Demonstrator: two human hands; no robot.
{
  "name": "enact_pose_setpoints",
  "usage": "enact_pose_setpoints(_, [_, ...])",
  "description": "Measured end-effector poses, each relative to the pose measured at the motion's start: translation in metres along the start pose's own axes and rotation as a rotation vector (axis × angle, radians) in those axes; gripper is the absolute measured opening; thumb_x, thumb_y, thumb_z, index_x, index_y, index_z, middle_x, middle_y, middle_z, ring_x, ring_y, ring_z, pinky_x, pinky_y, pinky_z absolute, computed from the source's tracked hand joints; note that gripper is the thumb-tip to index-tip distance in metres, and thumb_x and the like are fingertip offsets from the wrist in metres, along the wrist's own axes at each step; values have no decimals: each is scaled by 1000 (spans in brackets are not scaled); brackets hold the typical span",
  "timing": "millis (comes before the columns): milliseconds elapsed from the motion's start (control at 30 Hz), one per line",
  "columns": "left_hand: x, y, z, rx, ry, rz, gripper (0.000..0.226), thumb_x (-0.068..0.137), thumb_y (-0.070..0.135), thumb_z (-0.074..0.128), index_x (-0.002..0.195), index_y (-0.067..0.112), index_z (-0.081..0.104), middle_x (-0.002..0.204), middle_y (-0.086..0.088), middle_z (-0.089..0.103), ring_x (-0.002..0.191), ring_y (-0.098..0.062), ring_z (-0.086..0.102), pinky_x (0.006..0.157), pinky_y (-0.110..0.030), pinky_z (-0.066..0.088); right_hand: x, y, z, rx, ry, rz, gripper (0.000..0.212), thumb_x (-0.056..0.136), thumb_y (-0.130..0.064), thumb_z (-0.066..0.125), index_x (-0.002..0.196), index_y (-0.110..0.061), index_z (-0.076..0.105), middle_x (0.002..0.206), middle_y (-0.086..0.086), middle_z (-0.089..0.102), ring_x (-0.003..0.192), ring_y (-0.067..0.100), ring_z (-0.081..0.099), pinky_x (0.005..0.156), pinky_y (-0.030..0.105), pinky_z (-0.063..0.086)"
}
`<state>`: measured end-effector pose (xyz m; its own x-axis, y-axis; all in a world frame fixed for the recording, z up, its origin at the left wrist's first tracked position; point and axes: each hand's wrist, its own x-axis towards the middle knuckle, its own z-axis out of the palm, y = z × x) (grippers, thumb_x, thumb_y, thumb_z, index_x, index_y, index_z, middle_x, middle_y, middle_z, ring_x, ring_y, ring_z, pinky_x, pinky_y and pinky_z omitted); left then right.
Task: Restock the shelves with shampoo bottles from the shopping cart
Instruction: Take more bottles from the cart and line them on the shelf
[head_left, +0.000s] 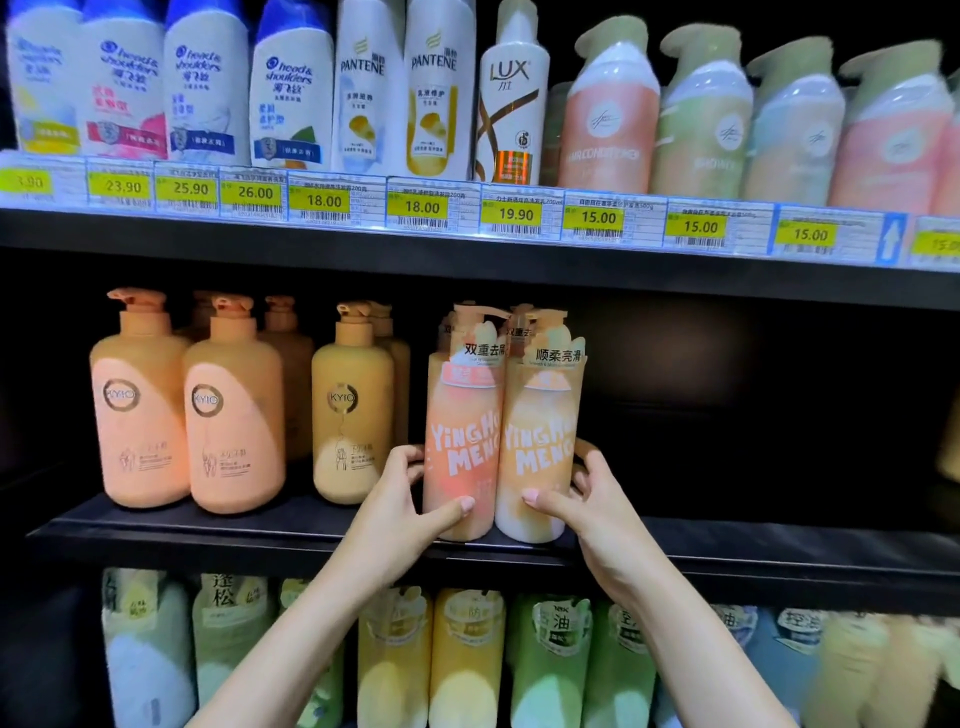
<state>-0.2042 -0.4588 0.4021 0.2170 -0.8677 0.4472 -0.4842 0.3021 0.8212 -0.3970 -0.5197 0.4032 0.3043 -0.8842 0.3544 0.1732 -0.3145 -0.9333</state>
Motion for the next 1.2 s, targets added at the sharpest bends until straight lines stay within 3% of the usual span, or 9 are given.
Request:
enact_pose_setpoints(100, [1,2,5,59,36,-24,73,67,42,81,118,26,33,123,5,47,110,-10,52,90,-25,43,-1,0,1,-4,2,-7,59,78,4,70,124,-23,44,117,4,63,104,9,65,75,19,54])
enact_pose_setpoints(200, [4,2,8,60,107,-49,73,60,50,83,114,28,38,121,2,54,102,-10,58,89,-35,51,-2,0,1,-8,4,-8,60,78,2,71,125,-22,44,117,2,63,105,9,65,77,20,54])
enact_pose_setpoints(400, [-4,3,4,2,93,-18,77,78,36,73,138,18,28,120,8,56,108,-6,54,88,-25,40,-4,-1,2,-24,5,-13,63,79,1,70,130,-21,41,122,3,62,109,10,63,85,24,53])
enact_pose_setpoints(500, [-4,5,3,12,56,-7,64,82,33,70,131,17,33,121,9,54,105,-2,52,86,-21,37,-4,-1,2,-36,10,-13,66,79,0,71,134,-19,39,123,4,61,111,12,62,92,29,51])
enact_pose_setpoints(633, [-5,4,8,121,113,-13,75,69,46,77,126,21,36,117,9,52,103,-7,55,86,-27,46,-4,-3,5,-64,31,-4,60,80,-1,70,127,-24,42,116,4,64,106,13,64,88,28,52])
enact_pose_setpoints(767, [-5,6,11,140,165,-20,62,66,42,81,111,25,42,105,11,59,90,-4,58,78,-25,46,-3,-2,6,-190,47,-2,63,80,-10,73,131,-23,39,115,-1,64,106,12,63,96,36,51])
enact_pose_setpoints(967, [14,10,12,263,119,-148,49,76,41,74,103,7,50,105,-8,64,96,-27,60,80,-39,49,9,-13,13,-458,6,33,60,88,-18,66,136,-19,30,124,-2,57,112,13,56,101,31,44])
enact_pose_setpoints(1100, [28,15,13,317,37,-197,44,84,38,68,102,2,50,108,-12,61,102,-32,57,84,-38,47,22,-19,12,-544,-54,104,38,92,-18,62,127,-10,50,119,2,62,109,16,59,97,28,44])
enact_pose_setpoints(1200, [37,15,15,378,16,-234,33,87,35,63,90,6,48,105,-14,61,99,-33,57,78,-35,44,35,-15,10,-575,-63,200,34,91,-21,62,121,-6,61,118,5,66,105,18,61,97,29,46])
